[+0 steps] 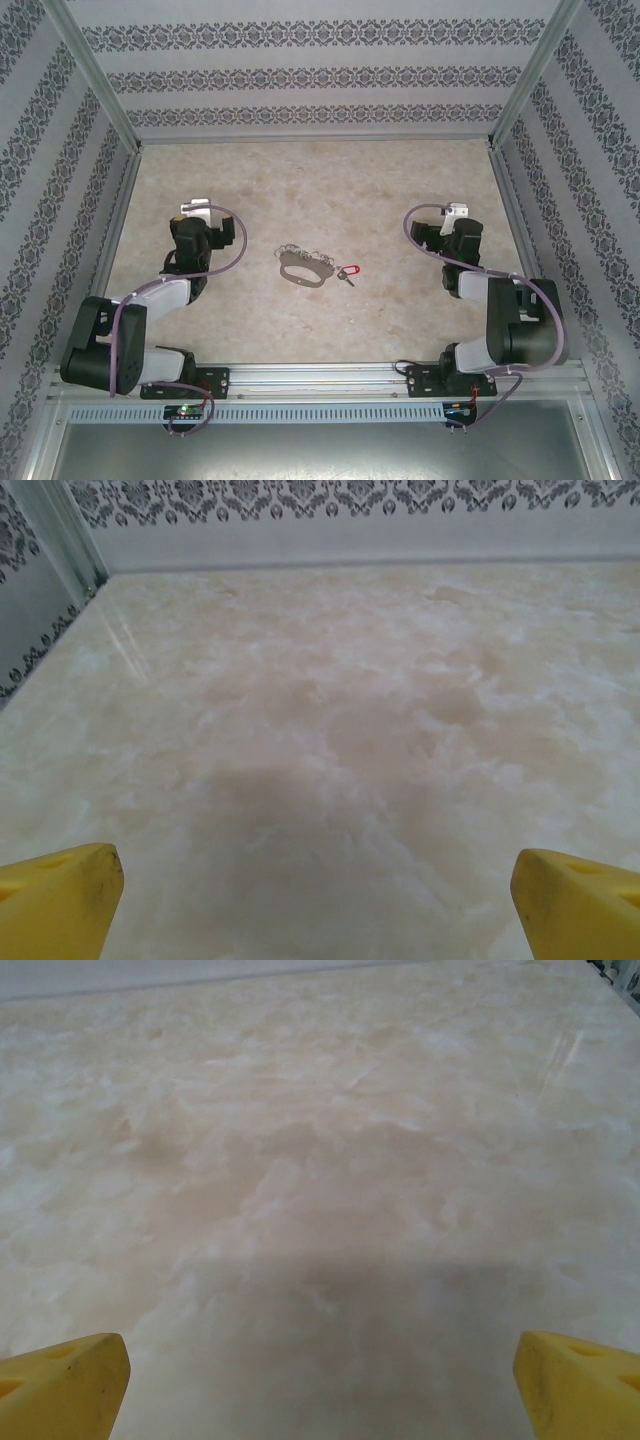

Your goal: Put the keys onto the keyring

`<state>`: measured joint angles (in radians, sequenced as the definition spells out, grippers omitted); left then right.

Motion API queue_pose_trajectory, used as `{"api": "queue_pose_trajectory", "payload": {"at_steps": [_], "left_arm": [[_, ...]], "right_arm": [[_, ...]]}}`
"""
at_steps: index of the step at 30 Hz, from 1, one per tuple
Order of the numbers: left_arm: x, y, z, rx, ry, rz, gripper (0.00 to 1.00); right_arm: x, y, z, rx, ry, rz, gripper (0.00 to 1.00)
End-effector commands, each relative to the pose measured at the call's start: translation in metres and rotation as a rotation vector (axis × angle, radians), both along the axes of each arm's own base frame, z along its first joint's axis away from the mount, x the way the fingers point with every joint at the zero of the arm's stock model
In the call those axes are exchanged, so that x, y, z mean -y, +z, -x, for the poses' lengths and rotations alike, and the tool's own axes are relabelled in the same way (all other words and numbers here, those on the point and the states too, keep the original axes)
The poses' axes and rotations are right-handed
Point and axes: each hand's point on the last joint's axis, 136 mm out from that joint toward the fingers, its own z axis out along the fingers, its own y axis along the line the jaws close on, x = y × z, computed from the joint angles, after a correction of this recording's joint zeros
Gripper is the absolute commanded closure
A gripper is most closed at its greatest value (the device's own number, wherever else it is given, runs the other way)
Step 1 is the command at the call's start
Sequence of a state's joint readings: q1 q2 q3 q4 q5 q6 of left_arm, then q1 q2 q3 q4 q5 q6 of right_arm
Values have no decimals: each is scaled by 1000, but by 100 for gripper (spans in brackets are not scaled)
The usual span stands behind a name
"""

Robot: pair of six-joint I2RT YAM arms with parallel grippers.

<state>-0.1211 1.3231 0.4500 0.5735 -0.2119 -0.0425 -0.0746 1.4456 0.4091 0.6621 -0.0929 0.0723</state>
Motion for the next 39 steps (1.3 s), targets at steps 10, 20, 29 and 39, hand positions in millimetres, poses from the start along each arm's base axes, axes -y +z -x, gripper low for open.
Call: {"api": "queue_pose_trajectory", "payload": {"at_steps": [10, 20, 29, 39], "left_arm": [[-2, -17, -7, 33, -88, -13, 0], [-14, -44, -16, 20, -62, 36, 0], [-15, -43, -16, 23, -60, 34, 0], [-15, -44, -16, 24, -60, 35, 0]], "right_arm": [[-8, 18, -15, 140, -31, 87, 2], [-12, 18, -14, 137, -20, 99, 2], [-14, 18, -15, 133, -6, 96, 2], [-14, 18, -15, 134, 0, 87, 2]]}}
